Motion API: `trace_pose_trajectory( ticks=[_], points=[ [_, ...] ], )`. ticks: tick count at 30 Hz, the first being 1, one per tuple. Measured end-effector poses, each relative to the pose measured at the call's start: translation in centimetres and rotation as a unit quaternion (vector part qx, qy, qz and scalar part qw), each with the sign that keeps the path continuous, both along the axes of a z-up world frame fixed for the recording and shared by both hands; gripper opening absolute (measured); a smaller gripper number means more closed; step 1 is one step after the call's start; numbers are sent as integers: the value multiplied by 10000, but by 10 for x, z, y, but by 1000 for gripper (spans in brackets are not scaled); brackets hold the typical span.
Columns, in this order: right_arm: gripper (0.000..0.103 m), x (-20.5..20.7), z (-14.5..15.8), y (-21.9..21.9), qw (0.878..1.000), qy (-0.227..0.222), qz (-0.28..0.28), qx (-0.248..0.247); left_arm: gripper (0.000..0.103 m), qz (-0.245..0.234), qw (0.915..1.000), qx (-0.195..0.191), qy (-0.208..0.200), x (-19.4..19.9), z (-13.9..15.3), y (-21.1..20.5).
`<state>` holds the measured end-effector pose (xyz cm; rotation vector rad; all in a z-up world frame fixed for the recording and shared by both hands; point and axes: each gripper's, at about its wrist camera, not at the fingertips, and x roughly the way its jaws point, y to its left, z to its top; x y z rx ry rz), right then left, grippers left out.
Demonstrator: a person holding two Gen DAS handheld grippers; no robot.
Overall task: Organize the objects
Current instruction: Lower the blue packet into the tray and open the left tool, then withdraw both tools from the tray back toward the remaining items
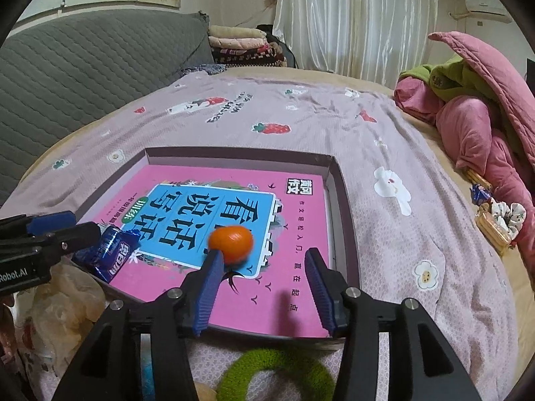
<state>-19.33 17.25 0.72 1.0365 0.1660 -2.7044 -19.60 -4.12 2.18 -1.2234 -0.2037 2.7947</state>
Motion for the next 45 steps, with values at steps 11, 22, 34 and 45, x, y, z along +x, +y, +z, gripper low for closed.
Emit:
trace_pose_trajectory(
  ticks=[11, 22, 34, 45],
  points=[
    [57, 15, 16, 3, 9992, 355, -5, -172, 63, -66, 9995, -57, 293, 18, 13, 3],
    [60, 39, 34, 5, 9970, 720, 127, -240, 64, -193, 9981, -36, 579, 43, 28, 8],
    [61, 54, 43, 13, 9955, 854, 176, -359, 64, -323, 9972, -166, 661, 55, 29, 16],
    [62, 68, 48, 16, 9946, 946, 319, -266, 64, -421, 9961, -262, 735, 71, 31, 24]
  ],
)
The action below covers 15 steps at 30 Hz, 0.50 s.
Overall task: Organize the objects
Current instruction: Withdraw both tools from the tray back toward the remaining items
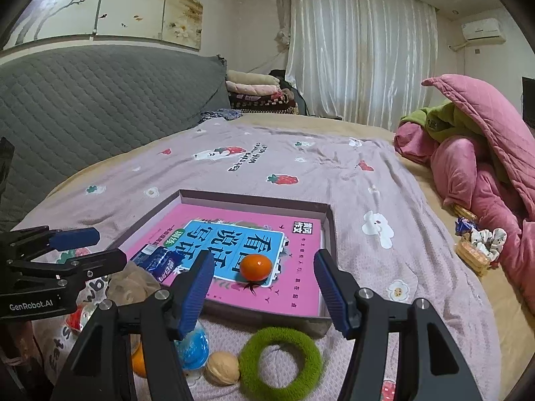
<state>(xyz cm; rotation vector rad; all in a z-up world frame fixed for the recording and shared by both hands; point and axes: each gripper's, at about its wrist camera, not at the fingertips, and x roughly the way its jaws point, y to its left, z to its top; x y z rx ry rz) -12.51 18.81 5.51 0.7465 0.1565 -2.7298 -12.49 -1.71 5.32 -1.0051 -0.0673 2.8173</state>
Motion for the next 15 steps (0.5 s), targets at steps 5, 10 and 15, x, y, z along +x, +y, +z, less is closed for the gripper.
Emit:
trace_pose_trajectory(
  ticks=[5, 10, 15],
  points=[
    [62, 5, 0, 4, 10000, -19, 8, 42, 64, 58, 9999, -102, 15, 6, -2, 4],
    [62, 9, -3, 5, 10000, -45, 26, 80, 64, 73, 9998, -155, -48, 9, -5, 6],
    [62, 13, -6, 5, 9998, -69, 44, 156, 64, 29, 9997, -215, -97, 13, -9, 11]
  ],
)
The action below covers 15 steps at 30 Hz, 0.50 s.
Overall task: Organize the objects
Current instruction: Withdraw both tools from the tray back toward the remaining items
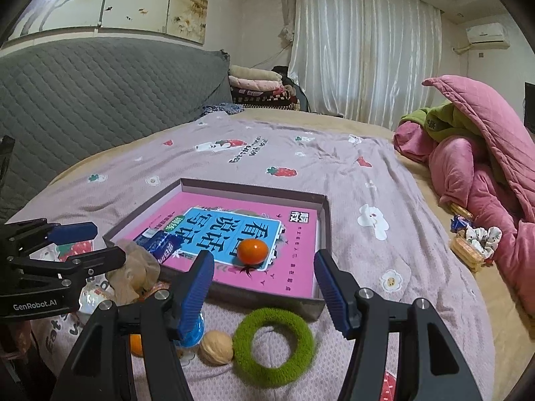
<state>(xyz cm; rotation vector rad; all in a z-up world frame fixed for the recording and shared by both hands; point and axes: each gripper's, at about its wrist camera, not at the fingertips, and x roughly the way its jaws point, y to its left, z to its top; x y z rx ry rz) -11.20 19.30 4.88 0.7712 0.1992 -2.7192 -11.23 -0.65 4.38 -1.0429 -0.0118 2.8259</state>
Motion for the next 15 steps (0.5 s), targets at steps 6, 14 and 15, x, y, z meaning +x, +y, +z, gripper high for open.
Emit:
trace_pose_trajectory(
  ticks=[6, 14, 15],
  points=[
    [62, 5, -2, 1, 10000, -3, 37, 64, 64, -46, 10000, -44, 13, 5, -1, 1],
    [62, 10, -1, 4, 9999, -19, 82, 127, 64, -120, 9999, 13, -65, 10, -4, 1],
    [62, 10, -2, 4, 9999, -20, 87, 138, 64, -140, 9999, 11, -70, 11, -5, 2]
  ],
)
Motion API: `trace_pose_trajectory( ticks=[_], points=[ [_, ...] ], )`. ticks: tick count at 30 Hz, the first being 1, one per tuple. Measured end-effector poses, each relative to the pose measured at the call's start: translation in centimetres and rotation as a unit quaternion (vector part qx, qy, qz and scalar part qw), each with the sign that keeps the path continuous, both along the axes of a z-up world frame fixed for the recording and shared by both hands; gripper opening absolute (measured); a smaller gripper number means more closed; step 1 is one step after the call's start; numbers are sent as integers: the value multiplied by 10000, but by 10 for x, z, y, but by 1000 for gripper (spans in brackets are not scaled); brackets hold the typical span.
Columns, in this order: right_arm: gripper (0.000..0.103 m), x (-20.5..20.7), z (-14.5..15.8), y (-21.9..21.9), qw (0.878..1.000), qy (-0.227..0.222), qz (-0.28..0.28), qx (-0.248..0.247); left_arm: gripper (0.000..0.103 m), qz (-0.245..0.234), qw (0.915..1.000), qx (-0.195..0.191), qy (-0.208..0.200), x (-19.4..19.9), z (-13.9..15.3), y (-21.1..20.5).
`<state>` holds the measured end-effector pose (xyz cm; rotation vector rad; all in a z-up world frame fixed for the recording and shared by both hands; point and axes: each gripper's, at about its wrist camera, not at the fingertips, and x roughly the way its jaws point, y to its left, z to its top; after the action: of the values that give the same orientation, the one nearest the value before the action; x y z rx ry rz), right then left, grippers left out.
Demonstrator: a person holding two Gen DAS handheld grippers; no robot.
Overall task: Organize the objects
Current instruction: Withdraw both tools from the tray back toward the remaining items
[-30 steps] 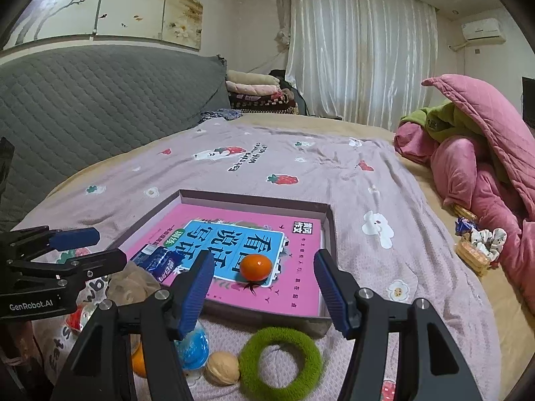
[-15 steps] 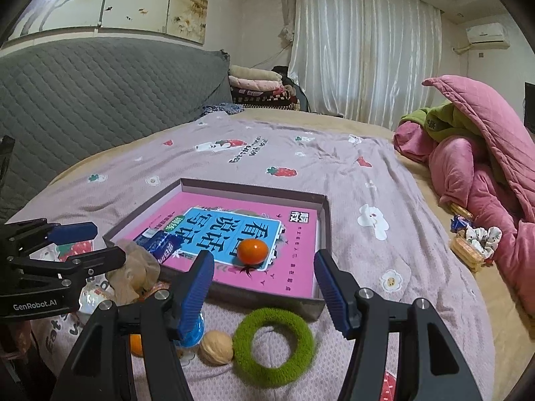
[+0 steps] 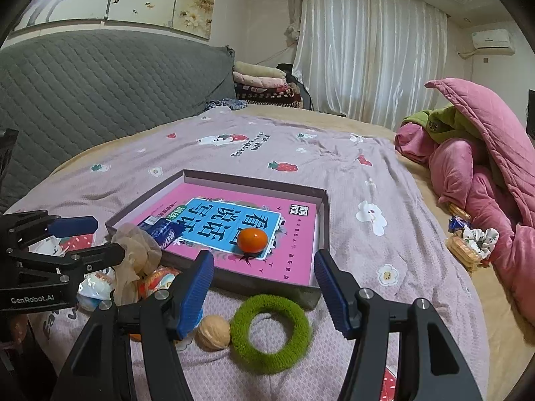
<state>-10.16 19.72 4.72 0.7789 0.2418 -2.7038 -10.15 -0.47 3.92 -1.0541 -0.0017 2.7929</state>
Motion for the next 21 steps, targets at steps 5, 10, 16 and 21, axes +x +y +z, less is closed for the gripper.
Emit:
trace_pose_trajectory(
  ticks=[5, 10, 16, 21],
  points=[
    [62, 3, -1, 1, 10000, -26, 36, 13, 64, -108, 9999, -14, -1, 6, -1, 4],
    [62, 7, -3, 2, 9999, -58, 55, 63, 64, -168, 9999, -26, -3, 12, -3, 6],
    [62, 10, -8, 4, 9998, -136, 85, 127, 64, -272, 9996, -71, -60, 17, -7, 12],
    [62, 14, -15, 6, 9994, -217, 117, 243, 64, -375, 9992, -121, -105, 21, -10, 17]
  ],
)
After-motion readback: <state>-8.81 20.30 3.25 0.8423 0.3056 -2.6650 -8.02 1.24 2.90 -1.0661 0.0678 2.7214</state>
